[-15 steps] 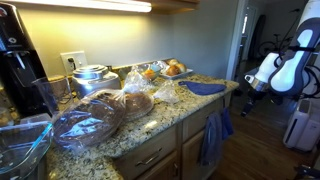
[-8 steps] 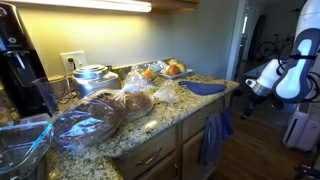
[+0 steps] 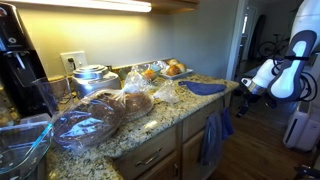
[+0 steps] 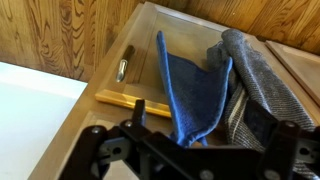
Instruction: Unhang the blue cloth from the drawer and place it on the right side of the counter
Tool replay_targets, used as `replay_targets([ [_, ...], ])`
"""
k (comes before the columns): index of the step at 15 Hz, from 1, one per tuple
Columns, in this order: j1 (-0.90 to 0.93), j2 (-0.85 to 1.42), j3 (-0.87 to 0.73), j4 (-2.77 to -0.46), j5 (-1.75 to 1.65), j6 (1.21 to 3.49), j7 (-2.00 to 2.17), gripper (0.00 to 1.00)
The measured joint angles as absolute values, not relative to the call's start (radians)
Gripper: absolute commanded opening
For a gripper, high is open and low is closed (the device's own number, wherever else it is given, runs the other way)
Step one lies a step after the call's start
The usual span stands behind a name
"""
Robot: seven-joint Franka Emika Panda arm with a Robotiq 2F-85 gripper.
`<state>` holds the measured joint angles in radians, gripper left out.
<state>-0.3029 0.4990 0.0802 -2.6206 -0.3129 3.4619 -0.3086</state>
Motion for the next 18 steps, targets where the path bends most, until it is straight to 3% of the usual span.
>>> replay_targets([
  [18,-0.553,0.767,0.235,-2.348,-0.531,3.461,-0.292,1.0],
])
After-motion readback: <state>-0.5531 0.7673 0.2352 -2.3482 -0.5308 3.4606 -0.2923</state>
